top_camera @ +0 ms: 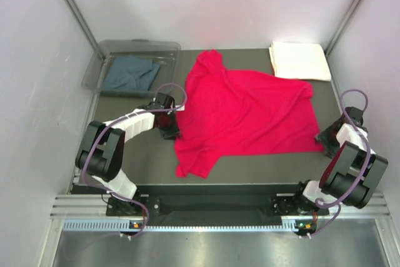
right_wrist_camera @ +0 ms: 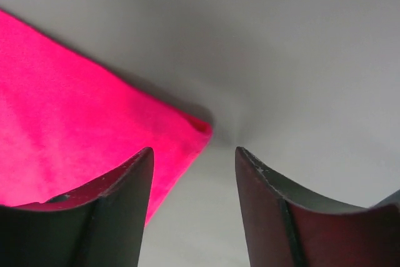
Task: Fold and stack the t-shirts
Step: Flatten the tshirt out
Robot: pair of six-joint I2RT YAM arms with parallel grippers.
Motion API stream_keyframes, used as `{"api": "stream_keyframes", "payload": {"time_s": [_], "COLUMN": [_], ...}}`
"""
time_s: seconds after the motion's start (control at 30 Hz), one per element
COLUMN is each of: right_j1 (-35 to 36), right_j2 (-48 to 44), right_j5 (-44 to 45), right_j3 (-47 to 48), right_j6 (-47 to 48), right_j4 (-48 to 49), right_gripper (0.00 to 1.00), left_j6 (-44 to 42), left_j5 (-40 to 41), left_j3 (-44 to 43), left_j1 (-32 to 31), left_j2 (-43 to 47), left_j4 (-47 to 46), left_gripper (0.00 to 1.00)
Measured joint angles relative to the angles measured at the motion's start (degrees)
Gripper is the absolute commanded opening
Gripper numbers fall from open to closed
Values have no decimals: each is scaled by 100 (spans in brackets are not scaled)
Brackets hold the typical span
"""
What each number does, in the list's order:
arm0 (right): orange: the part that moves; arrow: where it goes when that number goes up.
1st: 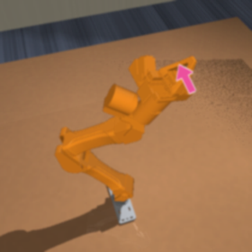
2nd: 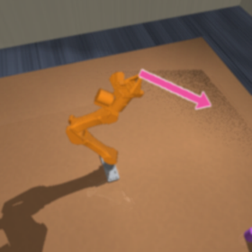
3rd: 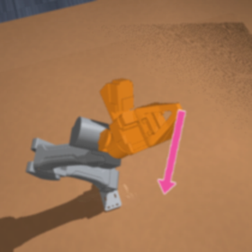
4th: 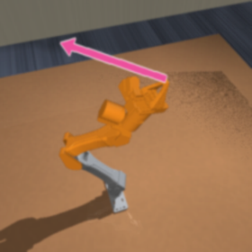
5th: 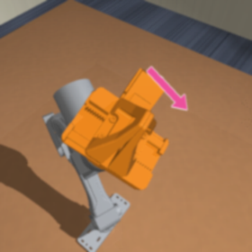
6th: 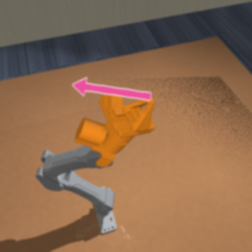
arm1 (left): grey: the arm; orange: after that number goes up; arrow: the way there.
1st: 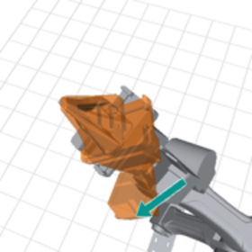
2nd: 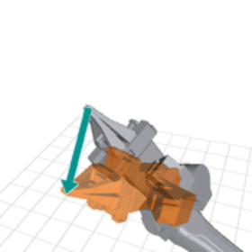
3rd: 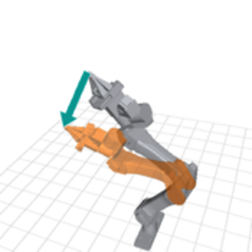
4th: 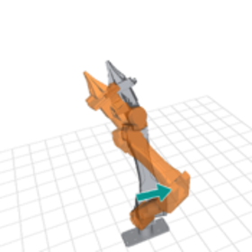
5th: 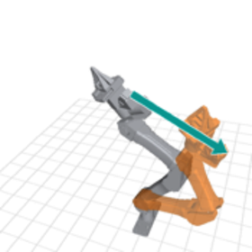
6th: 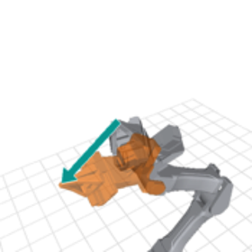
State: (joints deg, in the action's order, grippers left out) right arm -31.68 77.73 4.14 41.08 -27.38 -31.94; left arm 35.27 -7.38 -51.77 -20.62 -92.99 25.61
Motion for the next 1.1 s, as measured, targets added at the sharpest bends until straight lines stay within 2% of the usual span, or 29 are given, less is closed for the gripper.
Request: {"api": "stream_keyframes", "payload": {"time_s": [0.3,0.4,0.43,0.47,0.5,0.6,0.7,0.83,1.1], "right_j1": [-26,-33,-35,-35,-37,-37,-37,-35,-37], "right_j2": [157,214,249,271,308,328,247,208,-81], "right_j5": [66,105,120,133,133,118,118,140,289], "right_j3": [-129,-129,-125,-120,-118,-138,-214,-232,-282], "right_j6": [-28,-31,-35,-39,-74,-155,-247,-293,-168], "right_j4": [380,586,671,739,824,962,1012,984,415], "right_gripper": [45,35,24,20,12,0,0,35,50], "left_j6": [-98,-101,-103,-109,-116,-136,-153,-157,-188], "left_j5": [-92,-125,-133,-149,-166,-214,-254,-293,-334], "left_j3": [-85,-85,-85,-85,-85,-85,-107,-184,-192], "left_j1": [0,0,0,0,0,0,0,0,0], "left_j2": [-90,-90,-90,-90,-90,-70,-13,0,15], "left_j4": [9,9,9,9,11,11,11,7,11], "left_gripper": [22,20,18,17,13,8,4,2,2]}}
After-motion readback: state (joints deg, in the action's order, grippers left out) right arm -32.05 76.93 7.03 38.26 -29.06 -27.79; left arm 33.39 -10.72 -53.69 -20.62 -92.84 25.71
